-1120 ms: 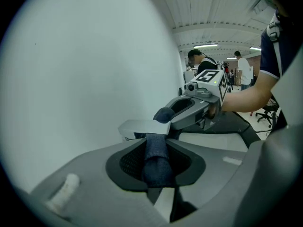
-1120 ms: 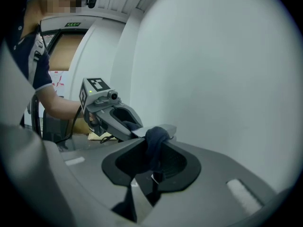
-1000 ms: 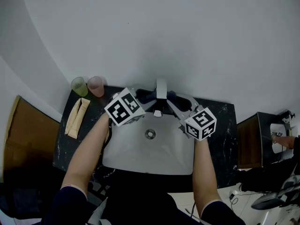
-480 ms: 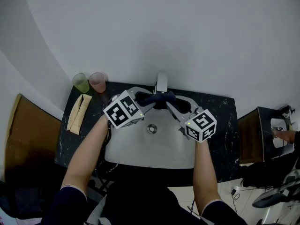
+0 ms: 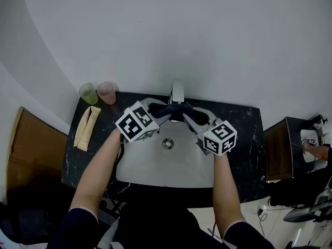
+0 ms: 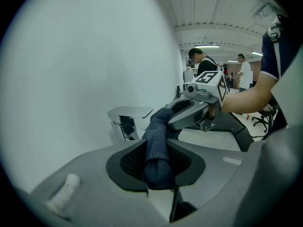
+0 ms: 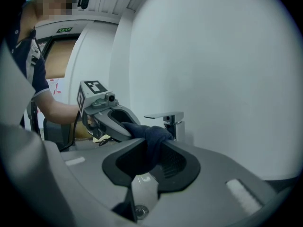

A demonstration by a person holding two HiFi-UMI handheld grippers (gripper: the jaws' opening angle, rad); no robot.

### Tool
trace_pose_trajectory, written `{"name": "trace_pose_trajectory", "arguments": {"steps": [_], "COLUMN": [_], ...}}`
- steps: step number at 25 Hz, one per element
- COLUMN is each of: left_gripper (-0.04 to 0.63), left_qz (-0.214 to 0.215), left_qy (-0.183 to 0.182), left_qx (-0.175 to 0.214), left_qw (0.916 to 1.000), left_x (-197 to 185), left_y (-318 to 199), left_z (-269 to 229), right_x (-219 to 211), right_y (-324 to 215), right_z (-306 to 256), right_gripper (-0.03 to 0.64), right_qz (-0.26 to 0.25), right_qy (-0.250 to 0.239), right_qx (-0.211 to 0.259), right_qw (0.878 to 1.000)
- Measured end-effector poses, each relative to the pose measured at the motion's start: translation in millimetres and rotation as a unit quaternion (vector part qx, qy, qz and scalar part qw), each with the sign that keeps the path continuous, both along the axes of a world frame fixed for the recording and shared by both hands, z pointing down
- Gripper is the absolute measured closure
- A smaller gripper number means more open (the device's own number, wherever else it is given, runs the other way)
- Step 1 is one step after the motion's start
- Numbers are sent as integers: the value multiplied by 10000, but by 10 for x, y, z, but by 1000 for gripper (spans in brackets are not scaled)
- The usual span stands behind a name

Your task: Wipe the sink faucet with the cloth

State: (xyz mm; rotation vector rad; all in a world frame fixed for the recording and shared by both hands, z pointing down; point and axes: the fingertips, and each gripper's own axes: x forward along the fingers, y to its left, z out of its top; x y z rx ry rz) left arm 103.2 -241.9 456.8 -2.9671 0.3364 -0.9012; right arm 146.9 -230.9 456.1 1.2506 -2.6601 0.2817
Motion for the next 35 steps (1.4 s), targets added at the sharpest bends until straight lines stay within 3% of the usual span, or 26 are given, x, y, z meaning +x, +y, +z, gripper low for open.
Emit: {"name": "trace_pose_trajectory", "arguments": {"steps": [15,19,35], "left_gripper": [502,503,503], "left_qz": [-449,-498,-481], "left_qy": [114,30,-135], "left_qx": [-15,136,427], "left_qw": [9989,9987,9978], "left_x": [108,113,-10], "left_y": [-486,-532,-40], "left_z": [9,-33,-178], "right_x": [123,126,12], "right_y": [-513,-554,-43], "right_z": [9,-51,-219], "right_gripper": [531,531,534], "right_qz": [16,-45,-306], "right_qy": [63,188,208], "right_qx": [-6,144,408], "right_qw": [10000,9997,9985]}}
